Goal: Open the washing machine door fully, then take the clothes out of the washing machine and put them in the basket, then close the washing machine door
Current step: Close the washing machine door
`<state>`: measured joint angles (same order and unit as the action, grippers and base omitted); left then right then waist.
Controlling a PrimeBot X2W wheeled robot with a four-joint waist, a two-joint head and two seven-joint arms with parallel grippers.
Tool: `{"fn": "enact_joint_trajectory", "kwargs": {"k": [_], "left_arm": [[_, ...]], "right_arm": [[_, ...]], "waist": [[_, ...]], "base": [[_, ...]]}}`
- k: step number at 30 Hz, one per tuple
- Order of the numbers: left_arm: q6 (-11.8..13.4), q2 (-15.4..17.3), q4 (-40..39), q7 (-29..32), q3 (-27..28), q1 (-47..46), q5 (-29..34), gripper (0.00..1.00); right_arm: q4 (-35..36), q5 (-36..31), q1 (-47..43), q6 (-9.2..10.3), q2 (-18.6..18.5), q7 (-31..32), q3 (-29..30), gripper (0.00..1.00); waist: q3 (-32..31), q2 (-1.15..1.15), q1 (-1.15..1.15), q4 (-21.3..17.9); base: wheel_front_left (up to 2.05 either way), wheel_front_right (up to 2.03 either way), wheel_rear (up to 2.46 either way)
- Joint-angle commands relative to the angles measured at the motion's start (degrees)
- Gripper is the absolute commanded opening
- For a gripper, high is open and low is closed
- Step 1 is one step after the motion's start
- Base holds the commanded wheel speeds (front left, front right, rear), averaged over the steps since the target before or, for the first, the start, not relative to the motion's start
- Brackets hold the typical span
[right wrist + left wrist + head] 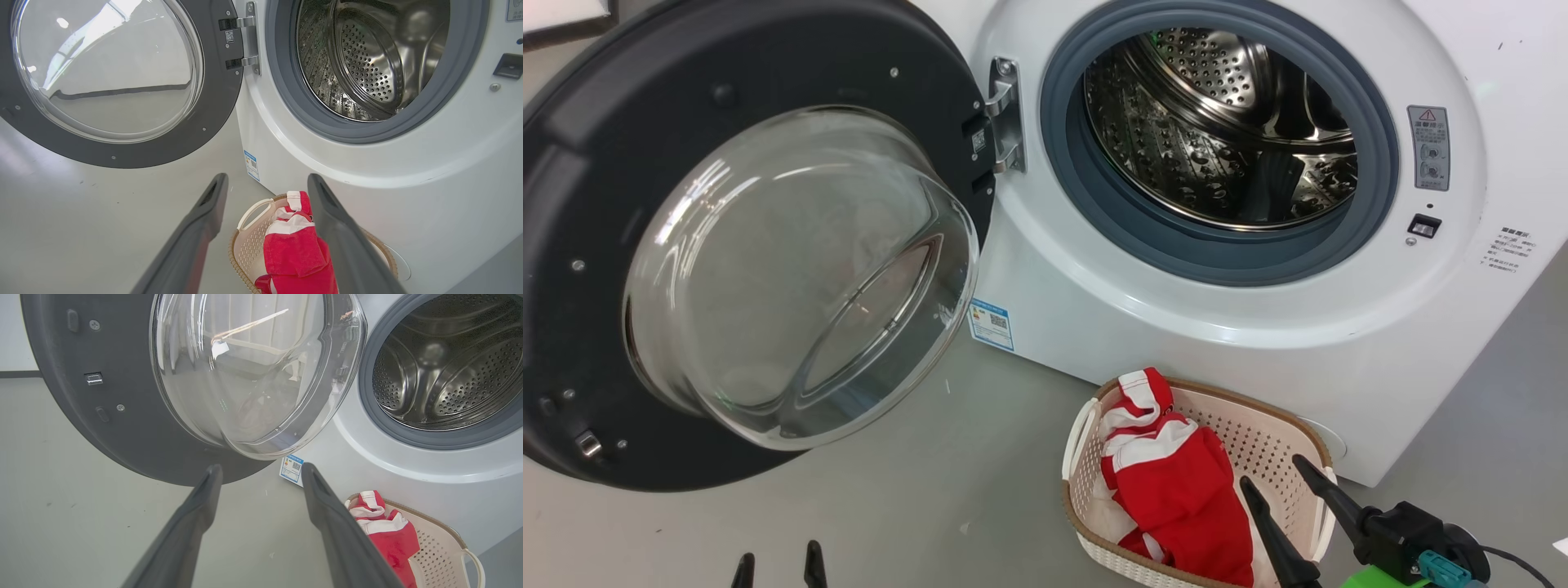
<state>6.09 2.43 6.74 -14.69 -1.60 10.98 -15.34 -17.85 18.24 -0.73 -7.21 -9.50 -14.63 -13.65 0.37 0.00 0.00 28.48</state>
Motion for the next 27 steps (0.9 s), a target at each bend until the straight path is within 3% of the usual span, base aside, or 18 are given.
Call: {"fn": "enact_joint_trajectory", "kwargs": {"k": [1, 7, 8, 9, 10, 11, 17, 20, 23, 27], "left_arm": [[0.5, 0.4, -1.6, -0.3, 1.7, -0.3, -0.5, 1.0], [-0.3, 0.4, -2.3, -0.3, 1.8, -0.9, -1.0, 1.0], [-0.7, 0.4, -2.6, -0.3, 1.8, -1.0, -1.5, 0.93], [-1.1, 0.4, -3.1, -0.3, 2.0, -1.2, -1.5, 0.73], [-1.5, 0.4, -3.7, -0.3, 2.2, -1.3, -1.6, 0.42], [-2.0, 0.4, -4.5, -0.3, 2.7, -1.6, -2.2, 0.02], [-5.9, 0.4, -14.5, -0.3, 10.1, -5.8, -2.7, 0.0], [-9.2, 0.8, -19.8, -0.3, 15.8, -9.6, -2.5, 0.0], [-11.5, 3.2, -22.3, -0.3, 20.3, -14.0, -2.1, 0.0], [-13.0, 8.8, -20.1, -0.3, 25.1, -20.8, -4.5, 0.0]], "right_arm": [[1.1, 1.0, 2.3, -0.28, -1.0, -0.4, -1.1, 1.0], [1.1, 1.2, 2.1, -0.28, -0.9, -0.4, -0.9, 1.0], [1.2, 1.2, 2.1, -0.28, -0.8, -0.4, -0.9, 1.0], [1.2, 1.1, 2.0, -0.28, -0.7, -0.4, -0.8, 1.0], [1.3, 1.0, 1.8, -0.28, -0.6, -0.4, -0.8, 1.0], [1.3, 1.0, 1.7, -0.28, -0.5, -0.4, -0.7, 1.0], [1.7, 0.8, 0.7, -0.28, 0.1, -0.4, 0.0, 1.0], [1.7, 0.7, 0.2, -0.28, 0.4, -0.4, 0.3, 1.0], [1.8, 0.6, -0.1, -0.28, 0.6, -0.4, 0.5, 1.0], [1.9, 0.4, -0.3, -0.28, 1.0, -0.4, 0.5, 1.0]], "waist": [[0.0, 0.0, 0.0, 0.0], [0.0, 0.0, 0.0, -0.1], [0.1, 0.0, 0.0, -0.2], [0.1, 0.0, 0.0, -0.2], [0.1, 0.0, 0.0, -0.2], [0.0, 0.0, 0.0, -0.2], [0.3, 0.0, 0.0, -0.2], [0.5, 0.0, 0.0, -0.2], [0.8, 0.0, 0.0, -0.2], [1.0, 0.0, 0.0, -0.2]], "base": [[0.0, 0.0, 0.0], [0.0, 0.0, 0.0], [0.0, 0.0, 0.0], [0.0, 0.0, 0.0], [0.0, 0.0, 0.0], [0.0, 0.0, 0.0], [0.0, 0.0, 0.0], [0.0, 0.0, 0.0], [0.0, 0.0, 0.0], [0.0, 0.0, 0.0]]}}
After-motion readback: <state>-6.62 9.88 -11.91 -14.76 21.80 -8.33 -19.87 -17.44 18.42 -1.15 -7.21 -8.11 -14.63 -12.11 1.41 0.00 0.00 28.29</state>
